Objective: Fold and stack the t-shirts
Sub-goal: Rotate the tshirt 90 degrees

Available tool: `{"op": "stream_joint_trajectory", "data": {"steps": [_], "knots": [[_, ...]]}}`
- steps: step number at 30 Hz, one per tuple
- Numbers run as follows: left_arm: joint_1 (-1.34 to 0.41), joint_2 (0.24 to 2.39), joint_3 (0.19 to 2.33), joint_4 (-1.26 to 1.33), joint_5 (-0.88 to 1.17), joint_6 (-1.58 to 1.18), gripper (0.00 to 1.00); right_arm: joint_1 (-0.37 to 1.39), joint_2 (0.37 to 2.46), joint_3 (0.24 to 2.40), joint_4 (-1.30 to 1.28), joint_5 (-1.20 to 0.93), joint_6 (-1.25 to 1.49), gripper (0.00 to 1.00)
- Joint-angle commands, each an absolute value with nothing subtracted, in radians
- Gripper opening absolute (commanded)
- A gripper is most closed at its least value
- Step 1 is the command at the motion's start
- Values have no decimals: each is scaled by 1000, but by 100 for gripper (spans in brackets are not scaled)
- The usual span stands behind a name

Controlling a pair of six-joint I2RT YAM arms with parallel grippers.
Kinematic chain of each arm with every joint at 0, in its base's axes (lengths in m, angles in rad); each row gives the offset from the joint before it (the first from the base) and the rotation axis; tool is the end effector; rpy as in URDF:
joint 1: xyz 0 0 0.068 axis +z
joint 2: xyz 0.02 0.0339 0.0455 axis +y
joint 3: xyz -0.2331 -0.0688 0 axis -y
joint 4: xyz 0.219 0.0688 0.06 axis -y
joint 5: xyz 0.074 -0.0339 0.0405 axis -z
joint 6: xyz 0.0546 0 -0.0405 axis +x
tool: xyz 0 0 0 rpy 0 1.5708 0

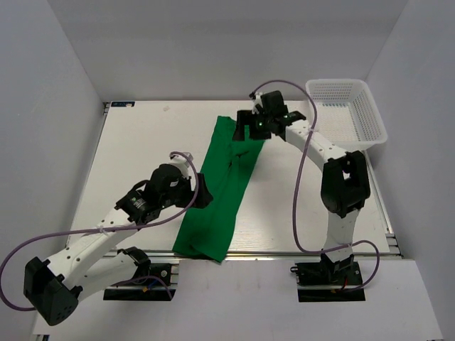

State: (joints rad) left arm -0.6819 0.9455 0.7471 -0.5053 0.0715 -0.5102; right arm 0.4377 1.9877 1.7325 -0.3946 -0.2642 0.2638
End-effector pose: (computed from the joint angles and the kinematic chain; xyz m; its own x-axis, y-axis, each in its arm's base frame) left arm 0.1591 -0.1341 0.2350 -0.7660 -0.0055 -0.6428 0.3402 0.8450 -0.4127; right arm 0.3946 0.2004 0.2527 -0.6848 -0.0426 -0.7275 -0.4339 0.8258 0.3601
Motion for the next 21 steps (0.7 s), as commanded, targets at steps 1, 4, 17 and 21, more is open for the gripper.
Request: {"op": "stream_joint_trajectory", "data": {"steps": [1,4,17,21], "knots": [[-673,891,718,-560,-190,-626,100,520,1958,1538,-423,-212,323,90],[-673,877,689,-580,-253,-653,100,586,1968,1522,-455,-149,344,90],[-646,868,620,-580,-376,-716,100,542,2284,1762,-673,22,474,90],[-624,928,643,-548,-364,-693,100,459,2382,1970,-732,11,440,90]]}}
